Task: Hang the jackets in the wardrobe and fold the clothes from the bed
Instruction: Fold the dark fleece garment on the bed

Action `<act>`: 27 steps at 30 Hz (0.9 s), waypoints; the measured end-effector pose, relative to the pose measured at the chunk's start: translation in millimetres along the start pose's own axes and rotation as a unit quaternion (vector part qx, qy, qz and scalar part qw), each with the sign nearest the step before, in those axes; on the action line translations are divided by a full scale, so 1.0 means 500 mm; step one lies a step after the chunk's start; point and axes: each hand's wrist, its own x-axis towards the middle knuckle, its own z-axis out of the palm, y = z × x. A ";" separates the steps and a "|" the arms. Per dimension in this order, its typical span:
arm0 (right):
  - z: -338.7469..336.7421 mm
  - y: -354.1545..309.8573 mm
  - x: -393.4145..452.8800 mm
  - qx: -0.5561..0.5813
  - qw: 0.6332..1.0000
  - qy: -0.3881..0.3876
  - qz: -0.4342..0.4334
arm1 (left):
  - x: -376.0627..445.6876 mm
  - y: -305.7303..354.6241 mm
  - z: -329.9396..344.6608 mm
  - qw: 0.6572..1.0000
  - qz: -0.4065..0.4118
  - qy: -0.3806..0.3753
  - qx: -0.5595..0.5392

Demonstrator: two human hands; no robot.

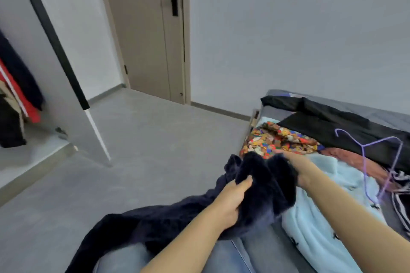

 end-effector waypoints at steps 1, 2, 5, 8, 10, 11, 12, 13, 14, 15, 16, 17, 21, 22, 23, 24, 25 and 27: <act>-0.025 0.026 0.000 -0.016 0.999 0.006 0.028 | 0.015 -0.026 0.007 0.998 -0.030 0.000 0.056; -0.045 0.048 0.002 -0.035 0.999 0.014 0.038 | 0.025 -0.045 0.011 0.990 -0.055 -0.006 0.132; -0.048 0.093 0.004 -0.132 0.991 0.014 -0.007 | 0.035 -0.073 -0.017 0.938 -0.099 -0.014 0.331; 0.004 0.120 -0.003 -0.257 0.961 -0.062 -0.077 | 0.027 -0.057 -0.121 0.944 -0.022 0.031 0.326; 0.052 0.135 -0.012 -0.335 0.923 -0.142 -0.127 | 0.016 -0.030 -0.217 0.921 0.047 0.119 0.368; 0.079 0.147 -0.017 -0.367 0.899 -0.198 -0.138 | 0.007 -0.014 -0.269 0.894 0.063 0.154 0.417; 0.105 0.159 -0.024 -0.408 0.864 -0.261 -0.140 | -0.006 0.000 -0.318 0.868 0.057 0.158 0.467; 0.128 0.172 -0.031 -0.459 0.816 -0.323 -0.136 | -0.021 0.007 -0.364 0.852 0.028 0.120 0.509; 0.145 0.188 -0.035 -0.512 0.762 -0.376 -0.125 | -0.038 0.009 -0.405 0.839 -0.031 0.050 0.542; 0.157 0.205 -0.036 -0.562 0.710 -0.410 -0.112 | -0.056 0.008 -0.436 0.806 -0.106 -0.026 0.582; 0.163 0.219 -0.039 -0.604 0.667 -0.424 -0.105 | -0.073 0.005 -0.453 0.755 -0.162 -0.086 0.630; 0.164 0.230 -0.041 -0.629 0.644 -0.420 -0.113 | -0.084 -0.005 -0.469 0.707 -0.183 -0.112 0.674; 0.166 0.251 -0.043 -0.642 0.659 -0.296 -0.258 | -0.079 -0.037 -0.480 0.765 0.031 0.096 0.636; 0.167 0.250 -0.043 -0.642 0.668 -0.248 -0.285 | -0.079 -0.037 -0.476 0.785 0.077 0.147 0.597; 0.170 0.246 -0.044 -0.631 0.688 -0.198 -0.300 | -0.080 -0.036 -0.472 0.792 0.113 0.174 0.575; 0.172 0.239 -0.045 -0.599 0.723 -0.148 -0.310 | -0.082 -0.032 -0.466 0.797 0.148 0.186 0.556; 0.176 0.227 -0.047 -0.542 0.771 -0.099 -0.319 | -0.085 -0.023 -0.456 0.795 0.186 0.193 0.544; 0.183 0.181 -0.057 -0.400 0.848 -0.019 -0.348 | -0.092 0.011 -0.423 0.785 0.275 0.217 0.510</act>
